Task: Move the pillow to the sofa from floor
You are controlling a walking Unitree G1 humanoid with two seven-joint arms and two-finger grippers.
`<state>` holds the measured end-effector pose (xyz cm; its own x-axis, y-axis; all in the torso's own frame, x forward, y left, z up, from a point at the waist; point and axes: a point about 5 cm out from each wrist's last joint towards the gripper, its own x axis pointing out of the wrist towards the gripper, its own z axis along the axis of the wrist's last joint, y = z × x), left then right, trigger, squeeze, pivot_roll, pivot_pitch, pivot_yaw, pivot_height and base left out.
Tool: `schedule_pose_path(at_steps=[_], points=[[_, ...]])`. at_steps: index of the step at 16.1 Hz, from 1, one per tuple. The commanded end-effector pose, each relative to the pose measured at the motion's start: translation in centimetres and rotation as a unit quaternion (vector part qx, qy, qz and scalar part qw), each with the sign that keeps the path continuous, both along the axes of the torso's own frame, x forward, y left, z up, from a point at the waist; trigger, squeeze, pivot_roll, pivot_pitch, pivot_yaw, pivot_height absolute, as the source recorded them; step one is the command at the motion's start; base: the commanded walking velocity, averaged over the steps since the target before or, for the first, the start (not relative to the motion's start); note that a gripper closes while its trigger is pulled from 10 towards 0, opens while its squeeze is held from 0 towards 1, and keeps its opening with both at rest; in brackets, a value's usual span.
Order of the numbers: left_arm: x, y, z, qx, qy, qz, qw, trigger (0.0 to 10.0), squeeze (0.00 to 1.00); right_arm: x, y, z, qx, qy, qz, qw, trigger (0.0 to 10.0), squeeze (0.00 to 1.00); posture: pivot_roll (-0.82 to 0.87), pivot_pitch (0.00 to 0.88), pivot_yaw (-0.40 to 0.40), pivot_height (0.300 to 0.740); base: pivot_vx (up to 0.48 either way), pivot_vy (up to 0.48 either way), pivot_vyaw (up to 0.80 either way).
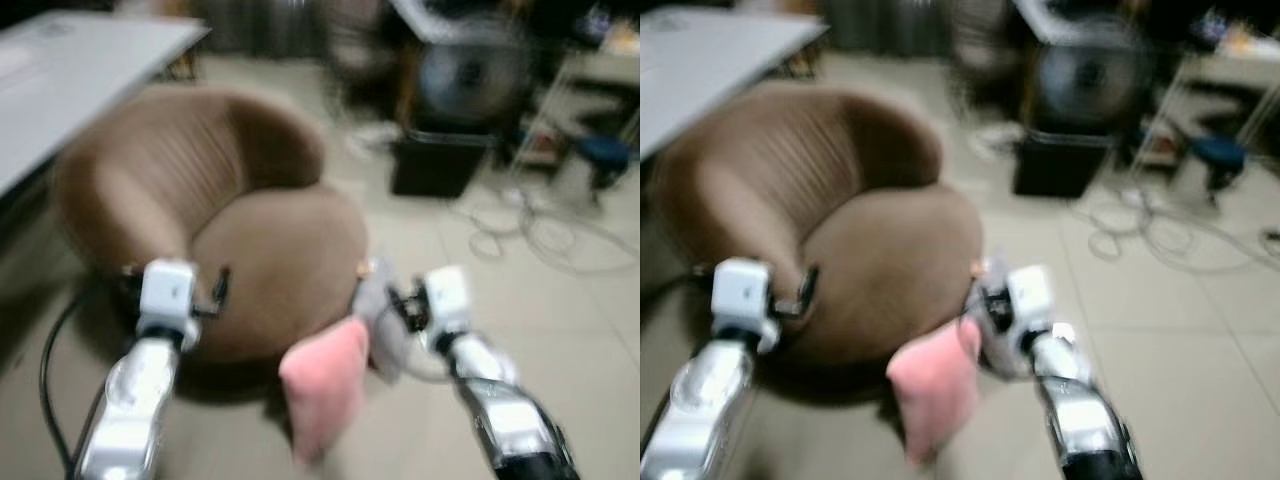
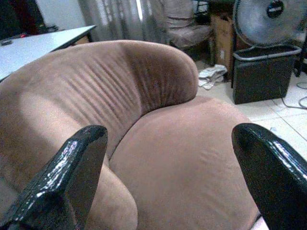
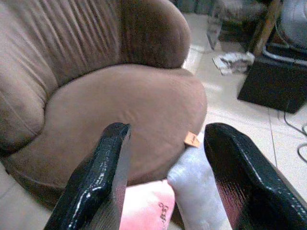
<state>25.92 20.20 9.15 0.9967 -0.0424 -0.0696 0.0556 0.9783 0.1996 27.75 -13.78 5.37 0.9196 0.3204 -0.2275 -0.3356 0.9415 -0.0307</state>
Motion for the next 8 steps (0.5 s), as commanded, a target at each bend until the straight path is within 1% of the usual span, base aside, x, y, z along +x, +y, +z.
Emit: schedule_pose_path(at_steps=[1,8], points=[[0.32,-0.93,0.30,-0.004,-0.007,-0.014,1.000,10.0,0.00,0.20,-1.53,0.03,-0.017,0.006,-0.015,1.000,10.0,0.00,0.09,0.000,-0.005,0.740,0.319,0.000,0.00],[0.28,-1.03,0.23,-0.003,-0.005,-0.019,1.000,10.0,0.00,0.08,-1.72,-0.91,-0.015,0.016,-0.019,1.000,10.0,0.00,0.10,0.000,-0.006,0.740,0.318,0.000,0.00]])
